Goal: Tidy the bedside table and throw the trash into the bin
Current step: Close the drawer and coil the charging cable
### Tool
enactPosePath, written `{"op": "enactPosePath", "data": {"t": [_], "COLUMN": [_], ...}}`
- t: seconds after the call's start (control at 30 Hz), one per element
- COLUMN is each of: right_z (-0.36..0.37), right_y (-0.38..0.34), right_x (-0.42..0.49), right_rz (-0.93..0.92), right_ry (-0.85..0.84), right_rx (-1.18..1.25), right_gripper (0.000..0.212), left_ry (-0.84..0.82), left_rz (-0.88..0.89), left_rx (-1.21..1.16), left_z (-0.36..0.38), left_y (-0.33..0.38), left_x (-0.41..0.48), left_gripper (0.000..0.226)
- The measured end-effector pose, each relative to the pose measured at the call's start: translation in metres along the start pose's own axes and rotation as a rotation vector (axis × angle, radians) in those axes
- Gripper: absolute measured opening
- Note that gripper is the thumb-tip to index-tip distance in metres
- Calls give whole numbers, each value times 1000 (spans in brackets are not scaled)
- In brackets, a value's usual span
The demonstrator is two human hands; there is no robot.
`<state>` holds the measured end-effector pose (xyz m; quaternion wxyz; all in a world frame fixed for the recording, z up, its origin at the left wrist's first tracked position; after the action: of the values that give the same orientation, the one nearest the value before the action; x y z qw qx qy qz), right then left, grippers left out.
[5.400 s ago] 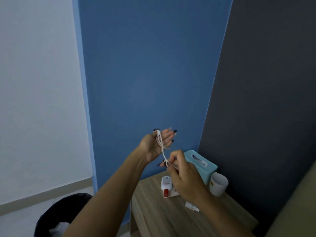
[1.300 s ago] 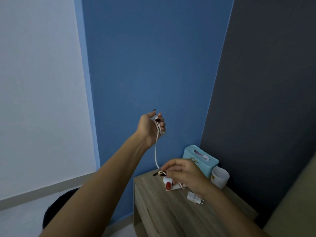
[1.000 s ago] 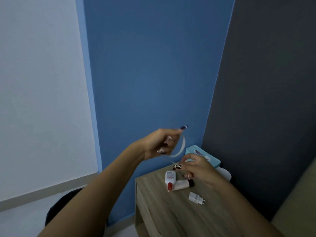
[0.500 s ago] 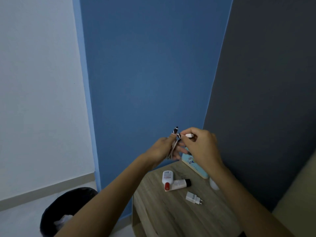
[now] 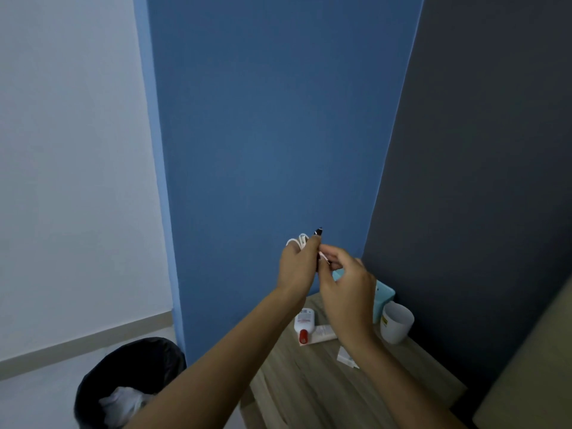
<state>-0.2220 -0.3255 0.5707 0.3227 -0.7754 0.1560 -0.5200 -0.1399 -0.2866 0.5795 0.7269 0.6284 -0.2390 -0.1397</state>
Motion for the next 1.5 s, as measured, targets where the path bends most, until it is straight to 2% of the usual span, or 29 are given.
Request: {"op": "enactPosePath", "data": {"t": [0.13, 0.23, 0.37, 0.43, 0.53, 0.67, 0.77, 0.83, 0.9, 1.03, 1.13, 1.27, 1.37, 1.43, 1.5], "right_z": [-1, -5, 0, 1, -3, -2, -2, -2, 0, 7, 11, 9, 6, 4, 4], "right_y": [5, 12, 30, 29, 24, 22, 22, 22, 25, 27, 23, 24, 19, 19, 21], "right_x": [2, 14, 38, 43, 43, 44, 42, 40, 38, 39, 42, 46, 51, 54, 54], "right_rz": [55, 319, 605, 706, 739, 675, 631, 606, 565, 558, 575, 612, 604, 561, 504], "right_ry": [36, -18, -229, -322, -404, -414, -390, -401, -427, -436, -504, -483, -418, -347, -309], "right_rx": [120, 484, 791, 918, 1015, 917, 828, 807, 756, 557, 525, 531, 453, 430, 384], "right_gripper": [13, 13, 25, 30, 37, 32, 29, 37, 46, 60, 73, 53, 63, 60, 55], "left_ry": [43, 4, -349, -476, -582, -670, -667, -656, -640, -562, -508, -373, -187, -79, -77], "left_rz": [55, -9, -159, -200, -228, -242, -206, -135, -80, -48, -5, 95, 182, 250, 260], "left_rx": [-18, -95, -367, -430, -460, -381, -234, -60, 54, 100, 121, 169, 145, 146, 141], "left_z": [1, -6, -11, -9, -13, -19, -19, -18, -16, -12, -9, 0, 3, -1, -5], "left_y": [9, 20, 25, 26, 27, 24, 25, 27, 28, 26, 23, 20, 18, 15, 15], "left_x": [-2, 7, 10, 8, 6, 3, -2, -5, -8, -10, -10, -12, -12, -6, -2], "left_gripper": [22, 25, 37, 34, 24, 24, 39, 54, 57, 61, 60, 58, 54, 50, 50]}}
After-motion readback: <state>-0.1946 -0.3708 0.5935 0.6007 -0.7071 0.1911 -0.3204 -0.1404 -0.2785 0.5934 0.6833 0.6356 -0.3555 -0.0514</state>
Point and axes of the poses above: each hand's wrist, its own x-axis towards the middle knuckle, its own z-axis out of the palm, y = z × x, the point moved 1 cm from there along x, towards the middle knuckle, and after that the axes turned 4 degrees about x, right-handed, at the moved point
